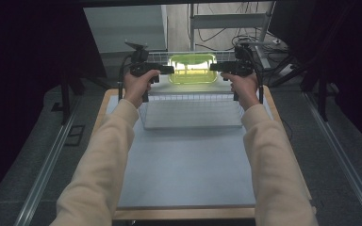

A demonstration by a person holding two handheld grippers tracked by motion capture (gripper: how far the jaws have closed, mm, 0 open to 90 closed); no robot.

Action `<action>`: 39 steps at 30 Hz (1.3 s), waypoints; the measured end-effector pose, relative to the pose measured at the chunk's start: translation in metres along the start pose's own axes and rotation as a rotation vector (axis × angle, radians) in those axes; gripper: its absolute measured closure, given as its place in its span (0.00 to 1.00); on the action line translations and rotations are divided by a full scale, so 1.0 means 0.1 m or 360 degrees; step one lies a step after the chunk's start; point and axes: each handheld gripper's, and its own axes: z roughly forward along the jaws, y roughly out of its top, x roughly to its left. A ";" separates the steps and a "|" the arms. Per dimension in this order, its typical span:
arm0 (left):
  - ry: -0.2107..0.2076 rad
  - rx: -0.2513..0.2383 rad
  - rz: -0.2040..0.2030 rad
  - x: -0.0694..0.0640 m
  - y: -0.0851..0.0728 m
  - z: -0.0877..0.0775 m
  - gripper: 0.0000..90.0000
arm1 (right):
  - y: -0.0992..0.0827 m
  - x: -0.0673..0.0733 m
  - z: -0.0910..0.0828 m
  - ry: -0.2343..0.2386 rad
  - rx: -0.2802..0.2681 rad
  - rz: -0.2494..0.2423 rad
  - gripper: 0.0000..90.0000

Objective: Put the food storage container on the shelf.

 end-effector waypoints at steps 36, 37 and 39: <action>-0.0048 -0.0214 0.0300 -0.23 -0.50 -0.57 0.31 | -0.45 0.19 -0.49 0.0040 -0.0233 -0.0311 0.35; -0.0054 -0.0212 0.0312 -0.24 -0.55 -0.60 0.31 | -0.50 0.19 -0.51 0.0054 -0.0224 -0.0324 0.34; -0.0051 -0.0203 0.0326 -0.25 -0.66 -0.64 0.32 | -0.59 0.19 -0.55 0.0087 -0.0203 -0.0352 0.34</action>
